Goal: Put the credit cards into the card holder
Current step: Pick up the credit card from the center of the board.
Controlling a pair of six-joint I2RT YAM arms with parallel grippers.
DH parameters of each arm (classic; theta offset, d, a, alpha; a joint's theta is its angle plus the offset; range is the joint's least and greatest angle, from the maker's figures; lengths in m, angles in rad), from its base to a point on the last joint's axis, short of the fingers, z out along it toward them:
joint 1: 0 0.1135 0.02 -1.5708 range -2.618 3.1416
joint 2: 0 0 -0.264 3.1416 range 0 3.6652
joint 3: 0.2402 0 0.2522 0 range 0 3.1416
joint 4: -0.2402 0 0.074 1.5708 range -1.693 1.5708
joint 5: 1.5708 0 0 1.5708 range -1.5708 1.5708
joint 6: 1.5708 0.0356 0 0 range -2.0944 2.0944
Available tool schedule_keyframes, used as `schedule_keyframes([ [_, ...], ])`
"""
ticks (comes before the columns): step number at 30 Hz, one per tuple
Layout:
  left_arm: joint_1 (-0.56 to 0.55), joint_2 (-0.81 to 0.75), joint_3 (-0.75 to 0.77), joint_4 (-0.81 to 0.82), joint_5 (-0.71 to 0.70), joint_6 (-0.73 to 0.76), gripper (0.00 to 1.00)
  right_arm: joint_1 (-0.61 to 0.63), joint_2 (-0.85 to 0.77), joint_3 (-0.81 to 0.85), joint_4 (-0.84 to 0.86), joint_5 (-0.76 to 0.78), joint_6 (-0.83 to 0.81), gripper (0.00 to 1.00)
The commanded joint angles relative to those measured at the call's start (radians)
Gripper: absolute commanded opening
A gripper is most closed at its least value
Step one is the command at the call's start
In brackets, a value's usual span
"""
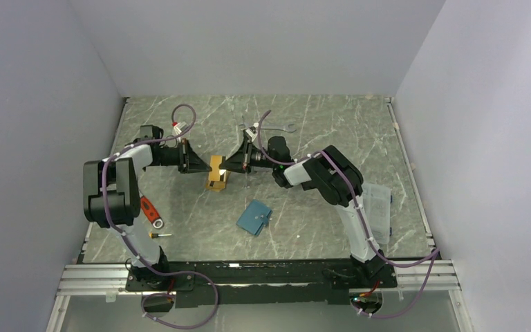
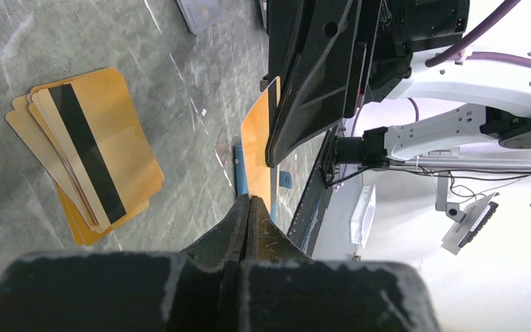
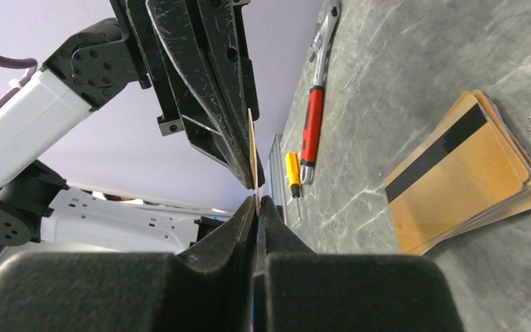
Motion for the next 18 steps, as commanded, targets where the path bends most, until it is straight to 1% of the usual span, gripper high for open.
schedule_keyframes([
  [1, -0.02, -0.069, -0.006, 0.011, 0.091, 0.002, 0.0, 0.049, -0.075, 0.038, -0.009, -0.028, -0.041, 0.02],
  [2, -0.02, -0.072, -0.007, 0.011, 0.094, 0.003, 0.02, 0.047, -0.076, 0.037, -0.004, -0.028, -0.036, 0.0],
  [5, -0.02, -0.083, -0.012, 0.005, 0.109, 0.008, 0.06, 0.049, -0.092, 0.044, -0.031, -0.028, -0.057, 0.0],
  [8, -0.02, -0.094, -0.014, 0.011, 0.142, 0.001, 0.19, 0.049, -0.116, 0.042, -0.087, -0.026, -0.102, 0.0],
  [10, -0.02, -0.103, -0.021, 0.015, 0.167, -0.003, 0.3, 0.047, -0.139, 0.033, -0.123, -0.023, -0.136, 0.0],
  [13, -0.02, -0.118, -0.034, 0.006, 0.201, 0.018, 0.38, 0.047, -0.171, 0.033, -0.184, -0.02, -0.188, 0.0],
  [15, -0.02, -0.124, -0.033, -0.028, 0.219, 0.05, 0.38, 0.046, -0.186, 0.037, -0.216, -0.015, -0.214, 0.0],
  [16, -0.02, -0.127, -0.032, -0.044, 0.23, 0.082, 0.37, 0.045, -0.195, 0.04, -0.236, -0.011, -0.229, 0.0],
  [18, -0.021, -0.132, -0.034, -0.069, 0.247, 0.11, 0.28, 0.044, -0.209, 0.043, -0.27, 0.0, -0.261, 0.0],
])
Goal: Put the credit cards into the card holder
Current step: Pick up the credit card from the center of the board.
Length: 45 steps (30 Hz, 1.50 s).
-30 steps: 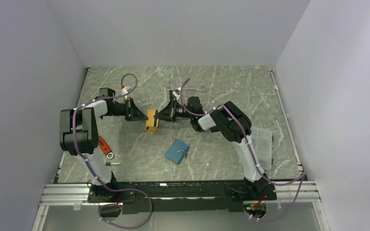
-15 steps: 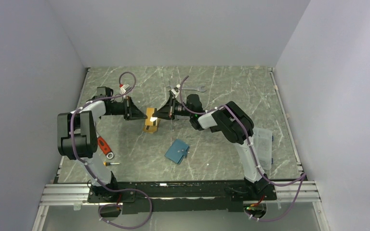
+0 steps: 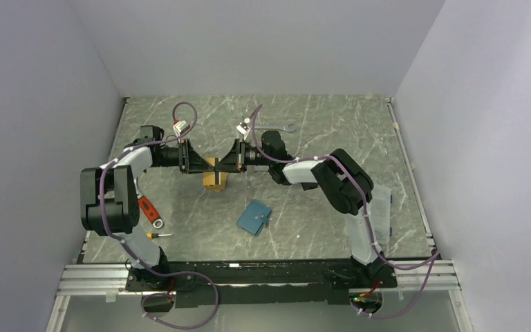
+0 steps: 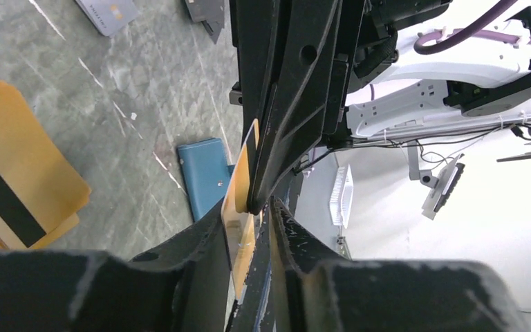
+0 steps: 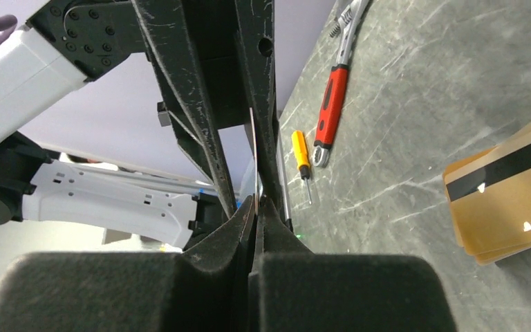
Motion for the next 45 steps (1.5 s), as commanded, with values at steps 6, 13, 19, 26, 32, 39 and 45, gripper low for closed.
schedule_keyframes([
  [6, 0.0, -0.068, 0.013, -0.093, 0.151, 0.13, 0.08, -0.005, -0.101, 0.027, -0.133, 0.013, -0.16, 0.0],
  [13, 0.021, -0.048, 0.102, -0.366, 0.231, 0.394, 0.25, -0.011, -0.128, -0.027, -0.134, -0.034, -0.181, 0.0],
  [19, 0.037, -0.002, 0.165, -0.573, 0.288, 0.601, 0.1, -0.01, -0.136, -0.01, -0.144, -0.077, -0.198, 0.0],
  [26, 0.044, -0.028, 0.159, -0.614, 0.316, 0.663, 0.0, 0.006, -0.127, 0.005, -0.114, -0.125, -0.178, 0.22],
  [32, 0.063, -0.044, 0.168, -0.678, 0.344, 0.734, 0.0, 0.031, -0.119, -0.03, -0.007, -0.134, -0.109, 0.43],
  [39, 0.063, -0.051, 0.164, -0.708, 0.345, 0.778, 0.0, 0.052, -0.086, 0.025, 0.07, -0.117, -0.03, 0.39],
  [45, 0.07, -0.052, 0.185, -0.793, 0.358, 0.87, 0.05, 0.082, -0.075, 0.056, 0.034, -0.113, -0.043, 0.21],
])
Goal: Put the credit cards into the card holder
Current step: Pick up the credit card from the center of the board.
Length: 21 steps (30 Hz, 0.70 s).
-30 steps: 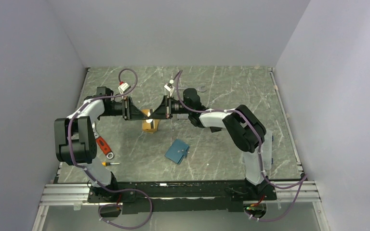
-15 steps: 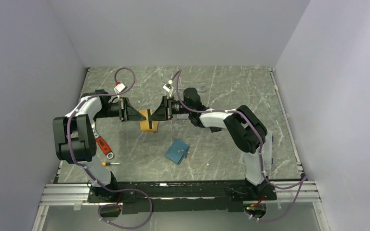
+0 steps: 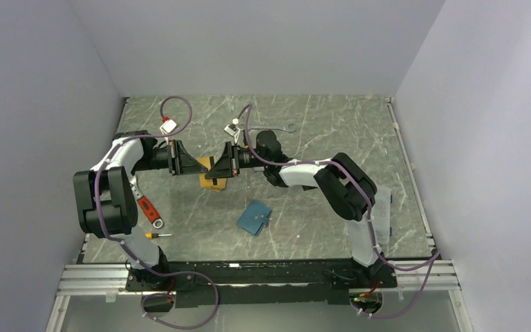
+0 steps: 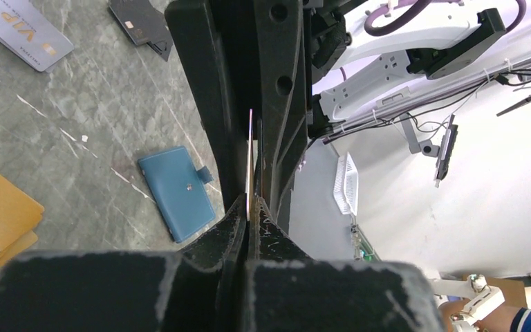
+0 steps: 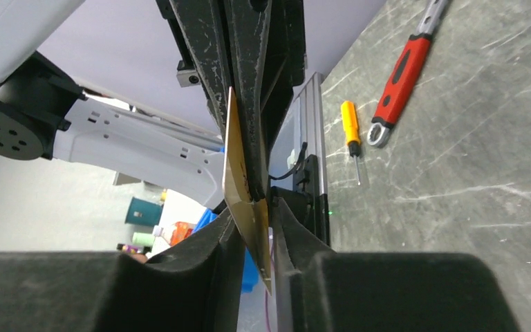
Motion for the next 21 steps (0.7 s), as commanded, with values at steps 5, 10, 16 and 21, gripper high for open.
schedule_keyframes([
  [5, 0.025, -0.043, 0.063, -0.17, 0.23, 0.214, 0.25, 0.011, -0.011, 0.01, 0.019, 0.017, -0.021, 0.02],
  [10, 0.026, -0.094, 0.027, -0.105, 0.233, 0.152, 0.39, 0.01, 0.001, 0.018, -0.013, 0.023, -0.034, 0.0],
  [16, 0.033, -0.116, 0.019, -0.086, 0.233, 0.129, 0.41, 0.031, 0.013, 0.067, -0.136, 0.001, -0.114, 0.0],
  [21, 0.034, -0.115, 0.021, -0.089, 0.235, 0.134, 0.42, 0.054, 0.024, 0.127, -0.263, -0.015, -0.197, 0.0],
])
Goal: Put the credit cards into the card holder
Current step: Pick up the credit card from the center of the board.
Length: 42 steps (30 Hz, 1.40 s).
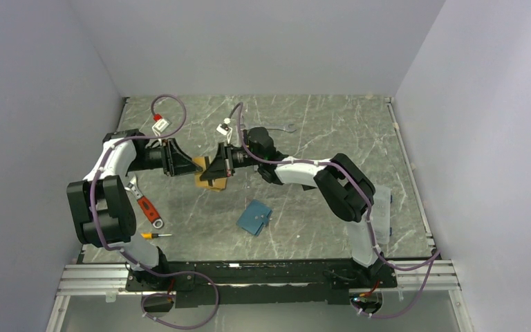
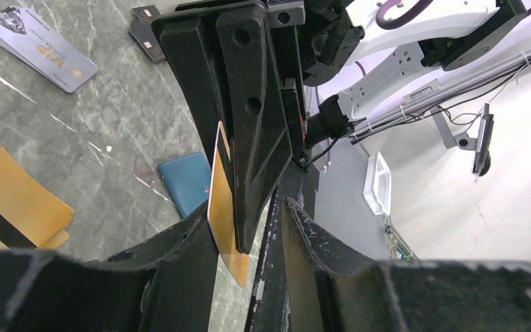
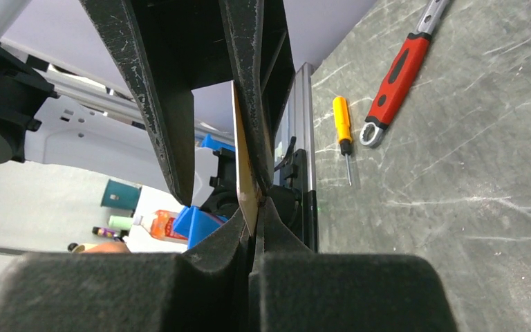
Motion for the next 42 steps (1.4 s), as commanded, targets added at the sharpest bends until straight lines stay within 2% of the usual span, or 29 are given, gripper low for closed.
schedule_keyframes([
  [1, -0.005, -0.04, 0.004, -0.007, 0.252, 0.006, 0.42, 0.022, 0.024, 0.057, -0.145, -0.014, -0.097, 0.0],
  [6, -0.005, -0.042, 0.001, 0.005, 0.252, -0.007, 0.42, 0.036, 0.035, 0.091, -0.253, -0.021, -0.167, 0.0],
  [11, -0.004, -0.052, -0.003, 0.036, 0.252, -0.042, 0.38, 0.002, 0.016, 0.028, -0.177, -0.011, -0.114, 0.0],
  [15, -0.002, -0.051, -0.004, 0.052, 0.251, -0.063, 0.28, -0.071, -0.017, -0.076, -0.044, 0.018, -0.019, 0.0],
  [18, -0.002, -0.052, -0.005, 0.051, 0.251, -0.061, 0.28, -0.108, -0.046, -0.123, -0.011, 0.038, -0.009, 0.0],
  [30, -0.002, -0.054, 0.004, 0.03, 0.251, -0.039, 0.31, -0.158, -0.16, -0.2, -0.13, 0.076, -0.098, 0.0],
  [32, -0.002, -0.053, 0.027, -0.049, 0.24, 0.053, 0.32, -0.162, -0.202, -0.223, -0.209, 0.082, -0.144, 0.0],
  [35, -0.02, -0.03, 0.109, -0.286, 0.183, 0.329, 0.35, -0.141, -0.267, -0.209, -0.468, 0.139, -0.308, 0.0],
  [40, -0.05, -0.04, 0.16, -0.319, 0.069, 0.348, 0.41, -0.03, -0.319, -0.133, -0.975, 0.358, -0.503, 0.0],
  [42, -0.061, -0.06, 0.173, -0.292, -0.029, 0.307, 0.55, 0.014, -0.334, -0.137, -1.082, 0.451, -0.501, 0.0],
])
